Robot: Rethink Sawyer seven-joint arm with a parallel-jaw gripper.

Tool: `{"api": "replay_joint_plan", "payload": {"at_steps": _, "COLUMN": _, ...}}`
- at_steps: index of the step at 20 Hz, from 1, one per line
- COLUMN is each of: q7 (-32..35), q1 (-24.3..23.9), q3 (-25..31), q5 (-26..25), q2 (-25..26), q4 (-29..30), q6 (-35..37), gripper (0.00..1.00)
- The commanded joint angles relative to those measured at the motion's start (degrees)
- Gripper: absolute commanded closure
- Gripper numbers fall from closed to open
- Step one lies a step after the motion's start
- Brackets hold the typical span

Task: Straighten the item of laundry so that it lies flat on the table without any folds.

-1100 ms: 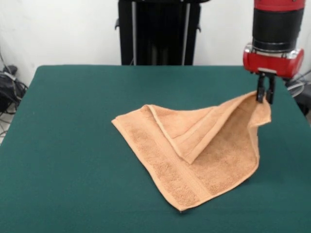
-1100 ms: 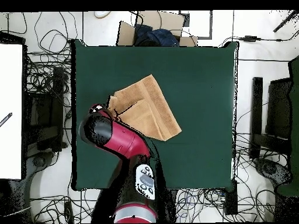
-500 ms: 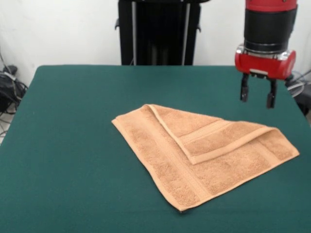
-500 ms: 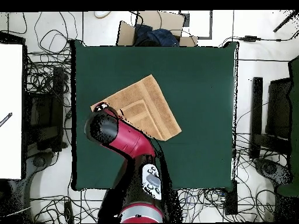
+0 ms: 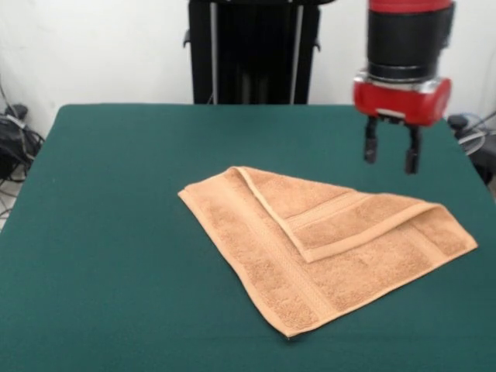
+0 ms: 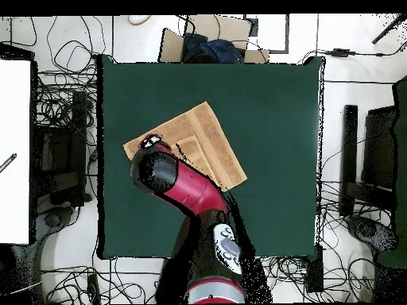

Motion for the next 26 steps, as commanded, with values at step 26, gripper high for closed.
{"api": "replay_joint_plan", "payload": {"at_steps": 26, "q7": -2.54, "q1": -23.51, "q3": 10.83, "q5": -31.53, "q2": 12.15, "q4": -11.96, "q6": 5.77, "gripper": 0.00}}
